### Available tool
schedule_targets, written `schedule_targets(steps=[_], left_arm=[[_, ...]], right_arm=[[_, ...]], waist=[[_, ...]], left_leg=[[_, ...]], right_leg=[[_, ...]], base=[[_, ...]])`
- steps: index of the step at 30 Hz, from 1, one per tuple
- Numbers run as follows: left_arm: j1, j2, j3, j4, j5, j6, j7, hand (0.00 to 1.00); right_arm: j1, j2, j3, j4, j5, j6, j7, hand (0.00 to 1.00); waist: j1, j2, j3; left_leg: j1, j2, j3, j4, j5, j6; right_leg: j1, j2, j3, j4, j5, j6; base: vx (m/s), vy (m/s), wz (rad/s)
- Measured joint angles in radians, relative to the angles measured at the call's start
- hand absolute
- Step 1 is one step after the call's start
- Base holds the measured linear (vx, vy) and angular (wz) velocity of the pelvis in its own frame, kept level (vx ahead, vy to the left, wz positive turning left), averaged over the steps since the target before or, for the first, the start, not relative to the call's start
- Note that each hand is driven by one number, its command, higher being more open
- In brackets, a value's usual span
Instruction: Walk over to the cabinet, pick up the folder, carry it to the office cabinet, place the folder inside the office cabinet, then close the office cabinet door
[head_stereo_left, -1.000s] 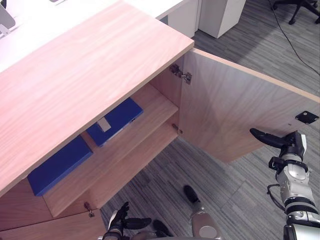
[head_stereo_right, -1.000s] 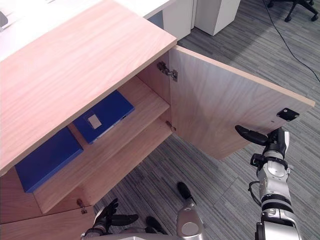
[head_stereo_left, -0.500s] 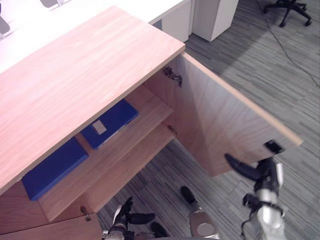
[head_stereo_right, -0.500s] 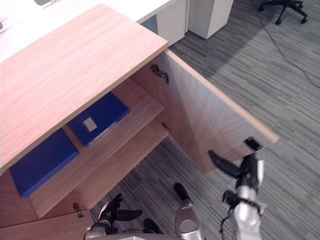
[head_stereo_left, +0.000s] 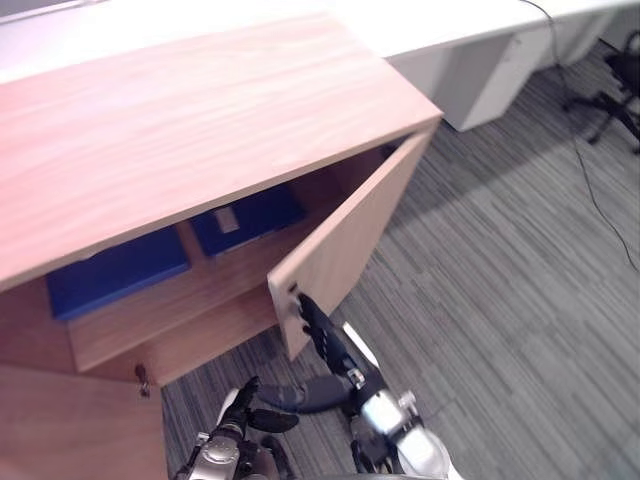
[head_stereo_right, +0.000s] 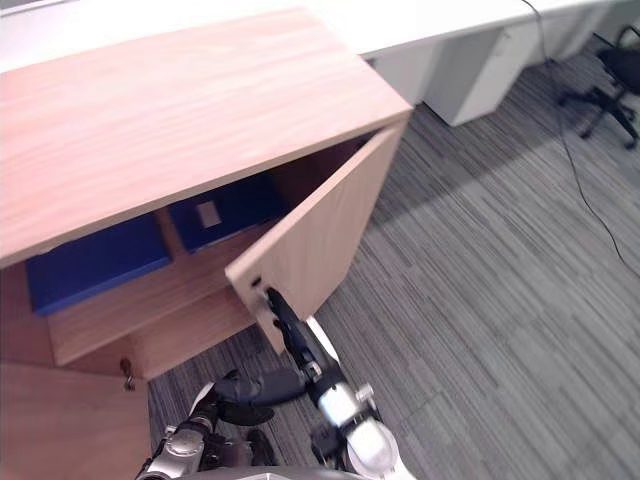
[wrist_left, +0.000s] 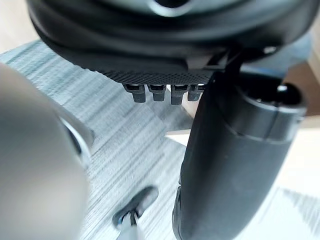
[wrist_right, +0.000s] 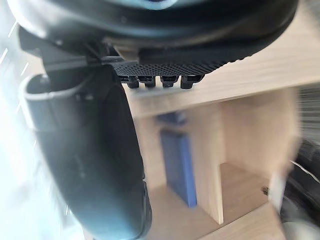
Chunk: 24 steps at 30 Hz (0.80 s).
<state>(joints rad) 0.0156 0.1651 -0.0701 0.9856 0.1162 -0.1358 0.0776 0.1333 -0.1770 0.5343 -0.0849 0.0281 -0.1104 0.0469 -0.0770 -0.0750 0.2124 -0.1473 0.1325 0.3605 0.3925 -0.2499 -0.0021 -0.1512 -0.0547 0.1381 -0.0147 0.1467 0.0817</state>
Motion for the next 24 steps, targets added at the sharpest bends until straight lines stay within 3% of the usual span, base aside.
schedule_targets(steps=[5, 7, 9, 11, 18, 23, 24], left_arm=[[0.006, -0.005, 0.014, -0.046, -0.055, -0.001, 0.01, 1.0], [0.02, -0.017, 0.047, -0.068, -0.089, -0.002, 0.011, 1.0], [0.021, -0.014, 0.048, -0.071, -0.101, -0.002, 0.011, 1.0], [0.025, -0.02, 0.053, -0.083, -0.117, -0.005, 0.01, 1.0], [0.091, -0.042, 0.146, -0.181, -0.175, -0.013, 0.029, 1.0], [0.121, -0.064, 0.255, -0.31, -0.264, -0.034, 0.05, 1.0], [0.128, -0.064, 0.284, -0.349, -0.279, -0.038, 0.05, 1.0]], right_arm=[[-0.345, 0.005, -0.162, 0.303, -0.072, -0.013, -0.105, 1.0], [-0.383, 0.017, -0.311, 0.38, -0.08, -0.028, -0.21, 1.0], [-0.413, -0.01, -0.364, 0.448, -0.08, -0.017, -0.233, 1.0], [-0.423, -0.044, -0.371, 0.508, -0.079, -0.006, -0.243, 1.0], [-0.307, -0.004, -0.372, 0.563, -0.079, -0.004, -0.238, 1.0], [-0.279, 0.022, -0.368, 0.723, -0.079, -0.008, -0.211, 1.0], [-0.281, 0.028, -0.357, 0.759, -0.079, -0.008, -0.202, 1.0]], waist=[[0.06, 0.01, 0.006], [0.069, 0.017, 0.011], [0.075, 0.02, 0.013], [0.089, 0.031, 0.02], [0.111, 0.039, 0.022], [0.177, 0.056, 0.028], [0.207, 0.067, 0.029]], left_leg=[[-0.063, -0.039, -0.123, 0.007, 0.023, 0.011], [-0.088, -0.054, -0.165, 0.001, 0.039, 0.018], [-0.092, -0.065, -0.18, -0.012, 0.05, 0.018], [-0.095, -0.078, -0.204, -0.036, 0.067, 0.018], [-0.091, -0.115, -0.357, -0.119, 0.132, 0.014], [-0.078, -0.143, -0.527, -0.211, 0.208, -0.014], [-0.073, -0.146, -0.563, -0.242, 0.232, -0.022]], right_leg=[[0.011, -0.034, -0.124, 0.004, -0.023, -0.006], [0.006, -0.045, -0.168, 0.011, -0.033, -0.005], [0.004, -0.053, -0.183, 0.013, -0.037, -0.002], [0.003, -0.061, -0.208, 0.013, -0.044, -0.001], [0.053, -0.072, -0.37, 0.015, -0.089, 0.007], [0.118, -0.078, -0.552, 0.014, -0.129, -0.008], [0.128, -0.081, -0.588, 0.013, -0.134, -0.015]], base=[[-0.04, 0.01, 0.78], [-0.02, 0.017, 0.6], [-0.01, 0.014, 0.31], [0.0, -0.002, 0.36], [0.1, -0.07, 0.7], [0.05, -0.088, 1.07], [-0.01, -0.069, 1.14]])
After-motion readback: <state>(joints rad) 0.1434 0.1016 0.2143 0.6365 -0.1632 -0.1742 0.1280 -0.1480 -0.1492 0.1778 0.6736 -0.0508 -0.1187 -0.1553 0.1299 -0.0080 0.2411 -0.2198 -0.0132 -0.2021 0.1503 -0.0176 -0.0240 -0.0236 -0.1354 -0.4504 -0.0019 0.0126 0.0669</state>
